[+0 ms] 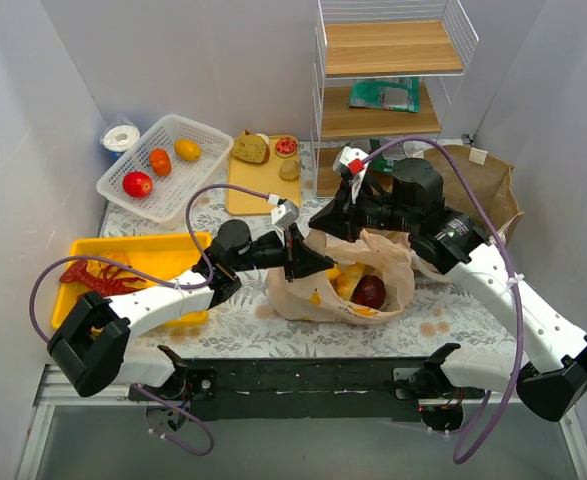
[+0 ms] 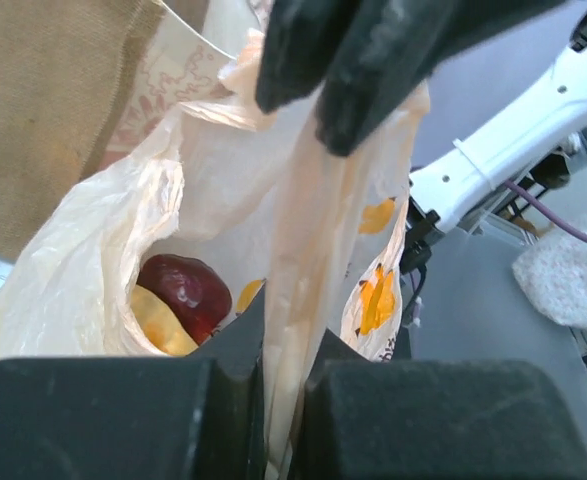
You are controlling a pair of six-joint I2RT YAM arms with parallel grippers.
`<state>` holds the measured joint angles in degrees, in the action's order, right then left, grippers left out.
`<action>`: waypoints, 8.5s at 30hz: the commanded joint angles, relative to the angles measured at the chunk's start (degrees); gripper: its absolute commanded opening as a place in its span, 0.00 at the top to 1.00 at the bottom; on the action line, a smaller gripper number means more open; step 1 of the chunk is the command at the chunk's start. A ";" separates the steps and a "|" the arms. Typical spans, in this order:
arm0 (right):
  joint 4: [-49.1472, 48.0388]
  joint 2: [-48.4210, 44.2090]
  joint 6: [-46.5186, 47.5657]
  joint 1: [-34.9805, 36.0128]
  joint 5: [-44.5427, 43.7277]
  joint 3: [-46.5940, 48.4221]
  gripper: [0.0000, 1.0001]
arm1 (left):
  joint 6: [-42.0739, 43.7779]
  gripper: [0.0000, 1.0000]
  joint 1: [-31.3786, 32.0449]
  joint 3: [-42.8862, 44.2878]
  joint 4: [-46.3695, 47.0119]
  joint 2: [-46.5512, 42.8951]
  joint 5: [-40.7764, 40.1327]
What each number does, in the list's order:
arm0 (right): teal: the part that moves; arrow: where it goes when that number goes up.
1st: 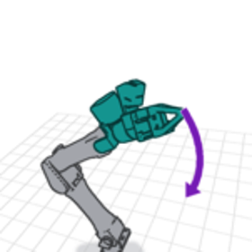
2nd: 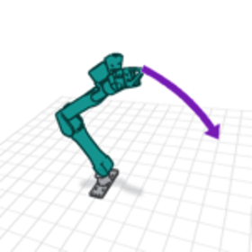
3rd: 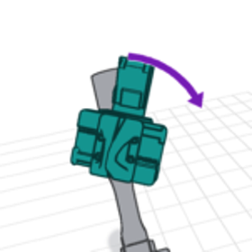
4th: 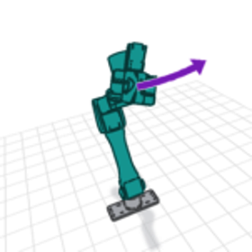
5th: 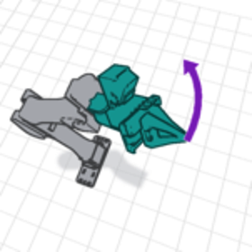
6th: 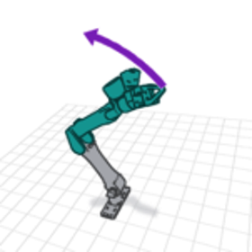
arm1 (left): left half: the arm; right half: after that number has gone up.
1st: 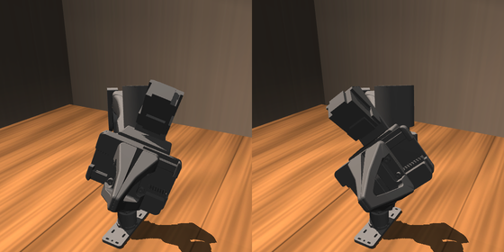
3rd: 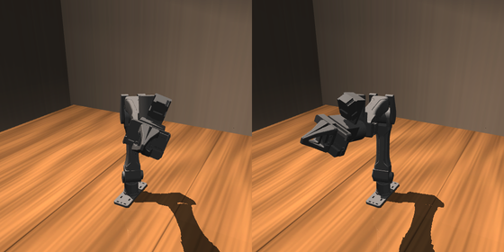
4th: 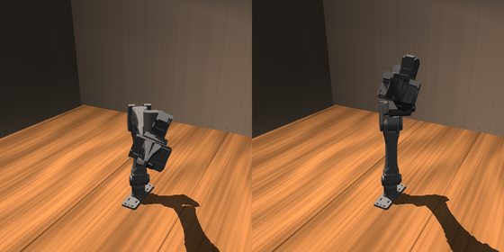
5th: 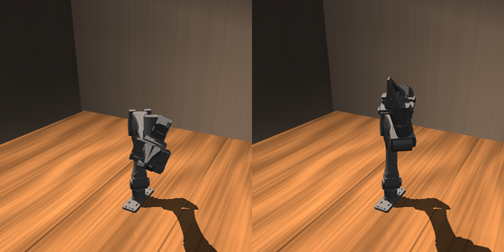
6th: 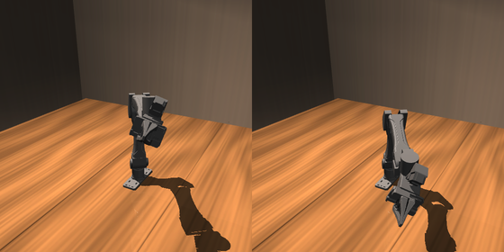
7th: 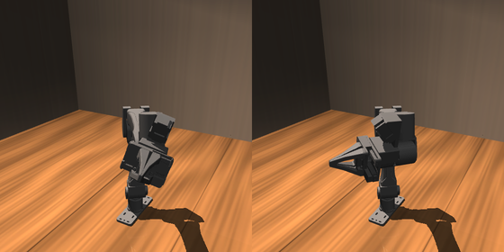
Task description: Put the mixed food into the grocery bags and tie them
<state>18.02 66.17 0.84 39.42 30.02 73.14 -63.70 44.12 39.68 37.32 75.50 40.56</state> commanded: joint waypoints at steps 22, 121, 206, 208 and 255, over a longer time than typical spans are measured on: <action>8.09 -3.68 19.29 -16.12 18.11 4.82 0.08 | 14.66 1.00 -19.50 8.83 -36.52 -8.61 11.58; -33.23 -11.76 0.39 2.24 -1.10 -21.29 0.99 | 16.32 1.00 -11.61 23.60 -44.16 8.68 16.48; -46.34 -12.38 -11.30 7.34 -17.45 -36.23 0.81 | -16.64 1.00 -6.76 4.44 -2.95 7.55 16.66; -44.84 -13.35 -11.21 7.34 -16.14 -35.01 0.63 | -15.58 1.00 -6.68 4.96 -4.88 7.46 16.31; -45.62 -13.97 -36.53 -12.44 3.38 -39.66 0.87 | 6.22 1.00 0.18 8.04 -21.50 3.33 11.83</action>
<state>-22.44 51.83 -34.48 27.03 32.23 33.41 -58.78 44.01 45.80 16.56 81.87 53.04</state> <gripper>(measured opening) 0.206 0.014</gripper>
